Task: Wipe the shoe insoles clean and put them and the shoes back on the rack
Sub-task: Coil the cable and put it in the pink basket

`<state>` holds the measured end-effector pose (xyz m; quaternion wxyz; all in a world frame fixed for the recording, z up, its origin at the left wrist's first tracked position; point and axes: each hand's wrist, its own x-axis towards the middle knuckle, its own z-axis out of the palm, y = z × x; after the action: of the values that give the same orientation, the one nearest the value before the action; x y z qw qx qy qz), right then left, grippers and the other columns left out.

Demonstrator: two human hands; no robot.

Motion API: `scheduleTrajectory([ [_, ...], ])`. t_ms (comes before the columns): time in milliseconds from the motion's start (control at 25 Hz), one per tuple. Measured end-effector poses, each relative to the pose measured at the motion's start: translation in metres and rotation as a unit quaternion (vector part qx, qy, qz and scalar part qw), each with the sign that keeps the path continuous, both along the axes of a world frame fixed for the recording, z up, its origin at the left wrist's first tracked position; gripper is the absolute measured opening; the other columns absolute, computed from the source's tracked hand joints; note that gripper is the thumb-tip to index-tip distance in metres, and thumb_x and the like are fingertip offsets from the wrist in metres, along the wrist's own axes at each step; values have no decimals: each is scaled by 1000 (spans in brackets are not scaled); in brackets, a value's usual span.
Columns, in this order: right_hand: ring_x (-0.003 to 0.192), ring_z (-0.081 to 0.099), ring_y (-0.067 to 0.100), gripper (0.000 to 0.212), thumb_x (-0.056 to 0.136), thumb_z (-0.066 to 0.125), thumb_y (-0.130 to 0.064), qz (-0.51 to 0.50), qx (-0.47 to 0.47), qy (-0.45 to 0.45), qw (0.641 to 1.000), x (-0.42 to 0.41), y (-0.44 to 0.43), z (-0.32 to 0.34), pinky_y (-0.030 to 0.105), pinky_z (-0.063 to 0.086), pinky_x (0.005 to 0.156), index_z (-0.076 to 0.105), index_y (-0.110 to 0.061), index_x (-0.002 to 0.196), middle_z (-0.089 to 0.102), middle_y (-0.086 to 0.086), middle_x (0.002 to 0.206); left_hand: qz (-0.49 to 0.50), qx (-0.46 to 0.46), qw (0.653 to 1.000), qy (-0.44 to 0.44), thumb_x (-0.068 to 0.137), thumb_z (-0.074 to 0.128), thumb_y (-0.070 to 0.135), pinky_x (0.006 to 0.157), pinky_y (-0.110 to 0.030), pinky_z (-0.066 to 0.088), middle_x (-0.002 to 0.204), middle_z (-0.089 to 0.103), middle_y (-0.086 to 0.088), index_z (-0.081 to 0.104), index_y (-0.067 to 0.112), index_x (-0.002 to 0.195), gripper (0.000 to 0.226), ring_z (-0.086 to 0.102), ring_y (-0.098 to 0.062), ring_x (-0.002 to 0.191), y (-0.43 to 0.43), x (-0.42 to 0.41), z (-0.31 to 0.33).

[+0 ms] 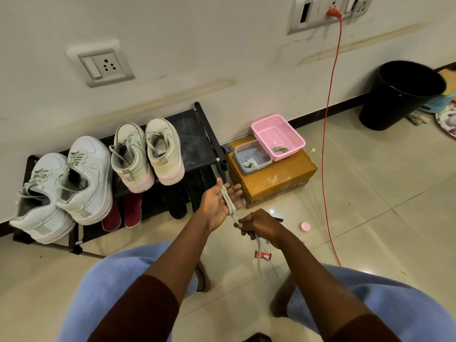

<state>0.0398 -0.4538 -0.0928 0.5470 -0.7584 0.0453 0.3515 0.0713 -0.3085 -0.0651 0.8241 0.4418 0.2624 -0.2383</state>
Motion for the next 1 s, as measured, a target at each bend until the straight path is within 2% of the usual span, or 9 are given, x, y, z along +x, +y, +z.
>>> scheduleTrajectory([
  [80, 53, 45, 10, 15, 85, 60, -8, 74, -50, -22, 996, 6, -2, 9, 20, 39, 51, 71, 0, 91, 64, 6, 69, -54, 90, 994, -8, 102, 29, 36, 91, -45, 42, 114, 61, -12, 45, 8, 122, 38, 59, -24, 103, -2, -6, -6],
  [240, 57, 49, 8, 16, 80, 61, -3, 187, -117, -114, 969, 28, -7, 36, 14, 39, 51, 71, 1, 92, 65, 6, 73, -209, 162, 964, -18, 102, 25, 42, 73, -33, 52, 92, 64, -12, 56, 7, 106, 47, 64, -21, 81, -4, -23, -6],
  [400, 66, 58, 10, 14, 79, 65, -3, 143, -70, -159, 974, 46, -12, 45, 21, 45, 65, 71, 0, 91, 67, 6, 76, -279, 92, 956, -1, 99, 16, 53, 53, -22, 44, 86, 68, -13, 57, 11, 100, 59, 62, -18, 68, -11, -30, 1],
  [480, 62, 56, 7, 12, 81, 64, -2, 80, -28, -160, 983, 46, -14, 40, 20, 43, 59, 71, -3, 90, 66, -1, 70, -254, 45, 966, 11, 98, 20, 54, 38, -16, 32, 78, 64, -12, 54, 9, 94, 57, 51, -12, 52, -13, -28, 3],
  [560, 58, 55, 7, 11, 82, 64, -3, -23, 38, -132, 990, 40, -16, 31, 21, 42, 54, 72, -8, 87, 66, -6, 65, -221, 14, 975, 16, 99, 26, 48, 33, -12, 27, 75, 59, -12, 52, 7, 94, 49, 45, -8, 46, -13, -25, 2],
  [720, 67, 60, 14, 17, 86, 57, 1, -201, 181, -53, 961, 23, -12, 7, 24, 49, 60, 69, -10, 88, 70, -5, 67, -173, -44, 984, 14, 99, 36, 11, 33, -10, 29, 73, 60, -9, 51, 6, 98, 16, 47, -5, 44, -9, -22, 6],
  [800, 69, 59, 16, 24, 89, 50, 3, -240, 222, -2, 945, 14, -5, 1, 26, 48, 62, 69, -11, 89, 69, 0, 73, -137, -72, 988, 0, 94, 33, -6, 37, -11, 40, 78, 66, -12, 50, 5, 98, 21, 61, -10, 51, -9, -22, 8],
  [920, 71, 57, 17, 29, 91, 41, 6, -248, 247, 69, 934, 1, 8, -2, 26, 48, 61, 66, -9, 91, 65, 8, 82, -29, -111, 993, 1, 89, 29, -15, 61, -25, 58, 88, 70, -18, 47, 4, 106, 31, 72, -23, 75, -15, -18, 4],
  [1000, 75, 60, 19, 28, 91, 39, 11, -263, 271, 118, 918, -1, 14, 1, 24, 53, 61, 63, -4, 92, 64, 11, 85, 29, -104, 994, -13, 91, 31, -14, 78, -35, 57, 93, 70, -18, 45, 4, 112, 31, 71, -26, 84, -19, -16, -1],
])
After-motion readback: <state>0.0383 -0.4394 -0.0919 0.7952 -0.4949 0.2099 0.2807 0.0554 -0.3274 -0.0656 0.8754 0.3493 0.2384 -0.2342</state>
